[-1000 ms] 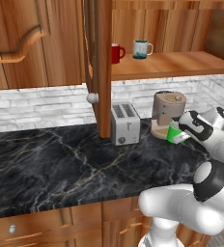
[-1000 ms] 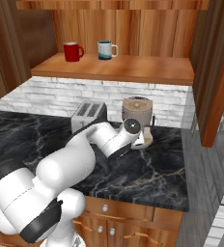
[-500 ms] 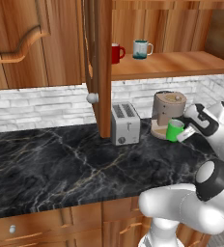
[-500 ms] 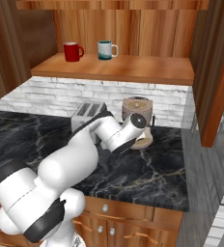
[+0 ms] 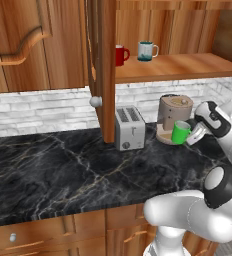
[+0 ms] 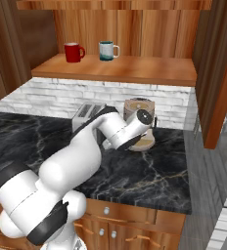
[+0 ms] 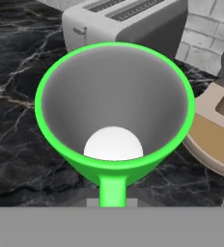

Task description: Pick the mug on the counter and place it in the cabinet with the handle facing the right, like the mugs already inside.

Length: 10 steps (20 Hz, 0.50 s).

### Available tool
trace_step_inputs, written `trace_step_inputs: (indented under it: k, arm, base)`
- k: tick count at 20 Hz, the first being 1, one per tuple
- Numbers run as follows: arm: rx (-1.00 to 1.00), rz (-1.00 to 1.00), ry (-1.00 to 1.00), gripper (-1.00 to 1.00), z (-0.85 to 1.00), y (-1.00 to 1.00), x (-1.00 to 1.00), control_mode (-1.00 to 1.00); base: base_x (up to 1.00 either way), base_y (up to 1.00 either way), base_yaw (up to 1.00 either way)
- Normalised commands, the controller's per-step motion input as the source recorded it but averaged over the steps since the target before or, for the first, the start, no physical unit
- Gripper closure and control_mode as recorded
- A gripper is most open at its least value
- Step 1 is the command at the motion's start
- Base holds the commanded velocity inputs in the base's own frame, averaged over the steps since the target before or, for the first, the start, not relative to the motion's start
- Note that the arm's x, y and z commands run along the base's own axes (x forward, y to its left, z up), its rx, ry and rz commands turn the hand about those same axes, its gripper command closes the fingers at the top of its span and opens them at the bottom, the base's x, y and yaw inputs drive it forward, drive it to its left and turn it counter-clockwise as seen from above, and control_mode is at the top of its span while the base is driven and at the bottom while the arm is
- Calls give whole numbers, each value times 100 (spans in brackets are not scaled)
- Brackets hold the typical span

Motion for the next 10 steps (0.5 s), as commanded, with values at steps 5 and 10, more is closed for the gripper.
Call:
trace_step_inputs:
  k: [5, 10]
  arm:
    - [-1, 11, -1, 100, 15, 6, -12, -100]
    - [0, 8, 0, 100, 19, 5, -11, -100]
  base:
    - [0, 0, 0]
    - [0, 0, 0]
